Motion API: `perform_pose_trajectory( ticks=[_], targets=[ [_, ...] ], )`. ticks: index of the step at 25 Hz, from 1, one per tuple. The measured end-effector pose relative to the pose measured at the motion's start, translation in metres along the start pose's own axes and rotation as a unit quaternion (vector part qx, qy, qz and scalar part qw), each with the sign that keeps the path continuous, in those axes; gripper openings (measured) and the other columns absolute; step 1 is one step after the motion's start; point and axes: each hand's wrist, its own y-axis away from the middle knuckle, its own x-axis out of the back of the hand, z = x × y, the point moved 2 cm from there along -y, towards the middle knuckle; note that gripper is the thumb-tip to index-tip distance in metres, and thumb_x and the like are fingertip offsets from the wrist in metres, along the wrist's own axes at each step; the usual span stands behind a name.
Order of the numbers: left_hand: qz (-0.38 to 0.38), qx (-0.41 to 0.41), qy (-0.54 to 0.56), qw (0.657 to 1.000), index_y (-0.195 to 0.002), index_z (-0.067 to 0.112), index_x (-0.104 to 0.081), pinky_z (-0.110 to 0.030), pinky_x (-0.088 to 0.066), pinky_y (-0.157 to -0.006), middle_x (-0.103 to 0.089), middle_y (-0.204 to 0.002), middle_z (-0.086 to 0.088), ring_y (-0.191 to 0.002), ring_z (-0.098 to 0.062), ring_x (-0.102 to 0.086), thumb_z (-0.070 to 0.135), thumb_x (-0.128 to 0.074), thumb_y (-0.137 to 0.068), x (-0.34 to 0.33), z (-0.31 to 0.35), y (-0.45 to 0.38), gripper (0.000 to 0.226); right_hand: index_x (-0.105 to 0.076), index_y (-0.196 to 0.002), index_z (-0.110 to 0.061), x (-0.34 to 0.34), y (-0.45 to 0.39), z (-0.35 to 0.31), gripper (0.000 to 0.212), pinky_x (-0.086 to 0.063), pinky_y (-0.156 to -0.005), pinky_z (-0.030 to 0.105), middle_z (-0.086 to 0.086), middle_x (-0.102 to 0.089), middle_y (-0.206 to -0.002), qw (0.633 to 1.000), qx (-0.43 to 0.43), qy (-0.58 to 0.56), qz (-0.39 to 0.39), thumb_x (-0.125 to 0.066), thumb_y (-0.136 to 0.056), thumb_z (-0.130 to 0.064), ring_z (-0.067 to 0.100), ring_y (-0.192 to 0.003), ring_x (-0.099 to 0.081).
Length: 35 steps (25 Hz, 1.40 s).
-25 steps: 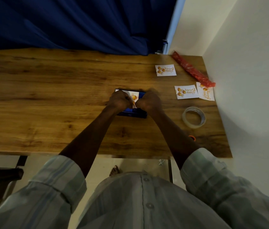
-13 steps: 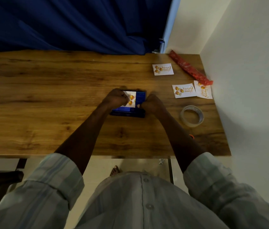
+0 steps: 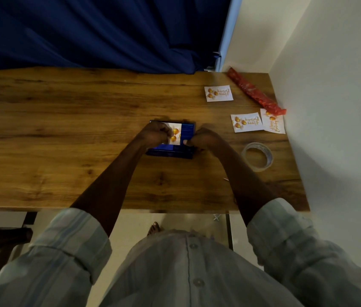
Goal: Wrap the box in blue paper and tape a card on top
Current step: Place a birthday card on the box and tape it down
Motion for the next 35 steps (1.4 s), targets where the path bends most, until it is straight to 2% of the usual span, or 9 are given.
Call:
perform_pose_trajectory(
  ticks=[2,4,9,14,21,24,27,32,35],
  targets=[
    [0.014,-0.003,0.009,1.000,-0.099,0.001,-0.068,-0.031,-0.052,-0.089,-0.066,-0.108,-0.005,-0.107,-0.018,-0.060,-0.005,-0.070,-0.078,-0.001,-0.003,-0.002,0.021,-0.052,-0.126,-0.010,-0.007,-0.003,0.001,0.054,-0.049,-0.086,0.034,0.006,-0.061,-0.117,0.998,0.029,-0.007,0.052,-0.073,-0.082,-0.033,0.021,-0.107,-0.058],
    [0.042,-0.013,-0.018,0.999,-0.097,0.005,-0.068,-0.027,-0.049,-0.086,-0.067,-0.107,-0.005,-0.103,-0.016,-0.061,-0.002,-0.073,-0.077,-0.004,-0.004,-0.001,0.021,-0.054,-0.128,-0.011,-0.016,-0.006,0.005,0.058,-0.048,-0.087,0.032,0.006,-0.061,-0.120,0.992,0.062,-0.007,0.105,-0.076,-0.080,-0.034,0.021,-0.112,-0.058],
    [0.073,-0.038,-0.014,0.996,-0.100,0.000,-0.068,-0.031,-0.049,-0.089,-0.067,-0.104,-0.009,-0.102,-0.017,-0.060,-0.013,-0.052,-0.084,-0.004,-0.008,0.002,0.026,-0.050,-0.129,-0.007,-0.013,-0.010,0.006,0.045,-0.045,-0.084,0.033,0.012,-0.057,-0.126,0.995,0.013,-0.008,0.097,-0.060,-0.093,-0.033,0.026,-0.114,-0.057],
    [0.100,-0.071,-0.034,0.992,-0.088,0.004,-0.072,-0.022,-0.047,-0.077,-0.070,-0.093,-0.004,-0.087,-0.011,-0.063,0.002,-0.074,-0.075,-0.013,-0.006,0.008,0.013,-0.056,-0.124,-0.017,-0.018,-0.012,0.007,0.059,-0.049,-0.080,0.032,0.003,-0.062,-0.114,0.990,0.054,0.011,0.129,-0.070,-0.079,-0.053,0.018,-0.098,-0.061],
    [0.170,-0.073,-0.035,0.982,-0.086,0.004,-0.069,-0.028,-0.054,-0.087,-0.069,-0.099,-0.011,-0.090,-0.014,-0.064,-0.013,-0.058,-0.080,-0.018,-0.007,0.020,0.021,-0.046,-0.132,-0.006,-0.021,0.000,0.005,0.055,-0.048,-0.093,0.040,0.013,-0.054,-0.128,0.985,0.024,0.047,0.163,-0.056,-0.093,-0.044,0.027,-0.112,-0.056],
    [0.186,-0.051,-0.047,0.980,-0.091,0.005,-0.067,-0.024,-0.050,-0.085,-0.067,-0.104,-0.010,-0.096,-0.013,-0.060,-0.013,-0.052,-0.083,-0.019,0.000,0.029,0.025,-0.056,-0.119,-0.009,-0.018,0.015,0.008,0.040,-0.052,-0.082,0.033,0.006,-0.061,-0.113,0.972,0.113,0.028,0.203,-0.063,-0.090,-0.035,0.019,-0.101,-0.061],
    [0.295,-0.089,-0.074,0.948,-0.093,0.007,-0.061,-0.033,-0.050,-0.087,-0.060,-0.111,-0.012,-0.106,-0.021,-0.054,-0.007,-0.052,-0.086,-0.027,0.014,0.045,0.019,-0.056,-0.104,-0.014,0.014,0.047,0.018,0.025,-0.041,-0.061,0.020,-0.003,-0.059,-0.095,0.951,0.131,-0.086,0.265,-0.067,-0.088,-0.029,0.009,-0.083,-0.057],
    [0.343,-0.189,-0.078,0.917,-0.094,0.004,-0.061,-0.035,-0.042,-0.089,-0.059,-0.107,-0.014,-0.107,-0.027,-0.048,-0.004,-0.052,-0.077,-0.083,0.040,0.059,0.021,-0.053,-0.115,-0.007,0.085,0.097,0.092,0.040,-0.047,-0.084,0.036,0.012,-0.060,-0.115,0.871,0.005,-0.059,0.488,-0.065,-0.085,-0.029,0.028,-0.104,-0.059],
    [0.299,-0.206,-0.036,0.931,-0.090,0.007,-0.061,-0.029,-0.038,-0.082,-0.058,-0.102,-0.010,-0.101,-0.021,-0.048,-0.004,-0.052,-0.075,-0.129,0.052,0.064,0.020,-0.043,-0.131,-0.003,0.108,0.115,0.143,0.074,-0.044,-0.096,0.042,0.019,-0.054,-0.130,0.880,-0.148,-0.051,0.448,-0.065,-0.083,-0.055,0.039,-0.119,-0.053]
  ],
)
